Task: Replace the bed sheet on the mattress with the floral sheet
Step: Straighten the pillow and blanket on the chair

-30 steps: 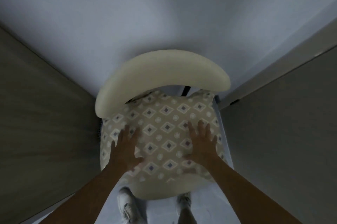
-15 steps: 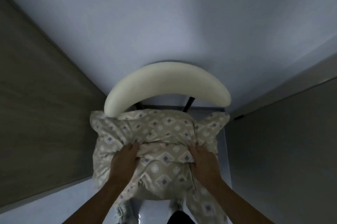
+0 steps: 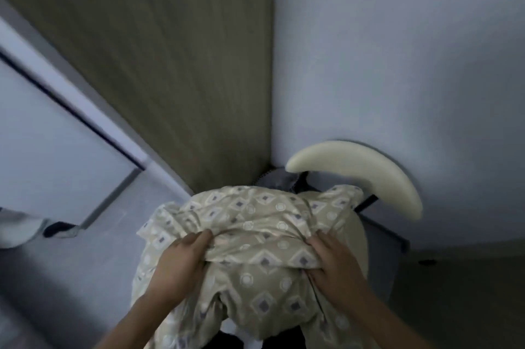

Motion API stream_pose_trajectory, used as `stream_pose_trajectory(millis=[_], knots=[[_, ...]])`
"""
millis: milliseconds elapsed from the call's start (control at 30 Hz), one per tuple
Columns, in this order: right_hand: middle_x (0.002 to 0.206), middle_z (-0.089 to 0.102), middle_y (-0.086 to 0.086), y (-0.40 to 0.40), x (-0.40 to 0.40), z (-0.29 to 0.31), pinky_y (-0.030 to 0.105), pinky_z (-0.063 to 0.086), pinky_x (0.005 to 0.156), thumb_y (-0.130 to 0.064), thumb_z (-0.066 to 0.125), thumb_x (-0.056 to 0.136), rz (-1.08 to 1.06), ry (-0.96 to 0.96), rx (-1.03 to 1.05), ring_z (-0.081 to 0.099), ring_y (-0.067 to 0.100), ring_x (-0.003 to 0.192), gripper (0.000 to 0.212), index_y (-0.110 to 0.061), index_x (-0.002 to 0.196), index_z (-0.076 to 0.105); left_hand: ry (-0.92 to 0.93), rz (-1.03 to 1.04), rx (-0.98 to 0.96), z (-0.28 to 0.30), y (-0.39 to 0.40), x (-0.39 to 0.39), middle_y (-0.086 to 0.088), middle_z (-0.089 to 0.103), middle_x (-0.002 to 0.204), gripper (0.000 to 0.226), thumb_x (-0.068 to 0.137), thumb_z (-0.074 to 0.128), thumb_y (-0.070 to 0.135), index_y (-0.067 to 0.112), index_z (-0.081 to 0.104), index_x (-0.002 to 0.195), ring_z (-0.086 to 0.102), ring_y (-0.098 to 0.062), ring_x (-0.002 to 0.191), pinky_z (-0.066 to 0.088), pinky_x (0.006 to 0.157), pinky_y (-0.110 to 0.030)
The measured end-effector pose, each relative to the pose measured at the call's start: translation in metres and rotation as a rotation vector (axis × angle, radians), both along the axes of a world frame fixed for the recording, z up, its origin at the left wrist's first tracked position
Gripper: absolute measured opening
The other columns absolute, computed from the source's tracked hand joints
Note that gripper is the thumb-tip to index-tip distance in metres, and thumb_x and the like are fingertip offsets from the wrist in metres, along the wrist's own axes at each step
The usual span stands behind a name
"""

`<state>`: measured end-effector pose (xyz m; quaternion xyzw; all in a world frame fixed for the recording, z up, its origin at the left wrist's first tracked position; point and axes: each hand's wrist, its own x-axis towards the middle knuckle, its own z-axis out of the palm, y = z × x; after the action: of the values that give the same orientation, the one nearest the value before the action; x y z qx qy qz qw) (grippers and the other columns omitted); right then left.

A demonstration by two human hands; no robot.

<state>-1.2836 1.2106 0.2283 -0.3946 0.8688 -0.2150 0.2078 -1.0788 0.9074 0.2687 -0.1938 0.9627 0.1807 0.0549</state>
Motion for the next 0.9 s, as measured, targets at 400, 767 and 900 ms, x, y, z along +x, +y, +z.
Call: stream_pose_trajectory(millis=[400, 767, 900], knots=[[0.133, 0.054, -0.010, -0.256, 0.199, 0.098, 0.033, 0.050, 0.099, -0.024, 0.067, 0.077, 0.556, 0.163, -0.132, 0.052, 0.016, 0.130, 0.050, -0.027, 0.127, 0.057, 0.173, 0.556, -0.156, 0.084, -0.100, 0.328, 0.010, 0.055, 0.078, 0.017, 0.077, 0.053, 0.034, 0.029, 0.047, 0.092, 0.056, -0.019, 0.067, 0.039, 0.055, -0.032], [0.111, 0.049, -0.020, -0.466, 0.391, 0.109, 0.031, 0.051, 0.079, -0.031, 0.057, 0.085, 0.861, 0.074, -0.170, 0.055, 0.010, 0.105, 0.029, -0.036, 0.113, 0.050, 0.092, 0.969, -0.152, 0.088, -0.201, 0.537, 0.004, 0.058, 0.077, 0.028, 0.073, 0.049, 0.023, 0.031, 0.047, 0.099, 0.058, -0.025, 0.066, 0.045, 0.052, -0.035], [0.111, 0.050, -0.018, -0.554, 0.425, 0.089, 0.029, 0.049, 0.079, -0.021, 0.068, 0.084, 0.928, 0.032, -0.192, 0.053, 0.007, 0.104, 0.035, -0.034, 0.113, 0.052, 0.074, 1.039, -0.152, 0.073, -0.260, 0.574, 0.004, 0.059, 0.078, 0.023, 0.076, 0.046, 0.026, 0.030, 0.050, 0.098, 0.058, -0.023, 0.066, 0.046, 0.053, -0.034]])
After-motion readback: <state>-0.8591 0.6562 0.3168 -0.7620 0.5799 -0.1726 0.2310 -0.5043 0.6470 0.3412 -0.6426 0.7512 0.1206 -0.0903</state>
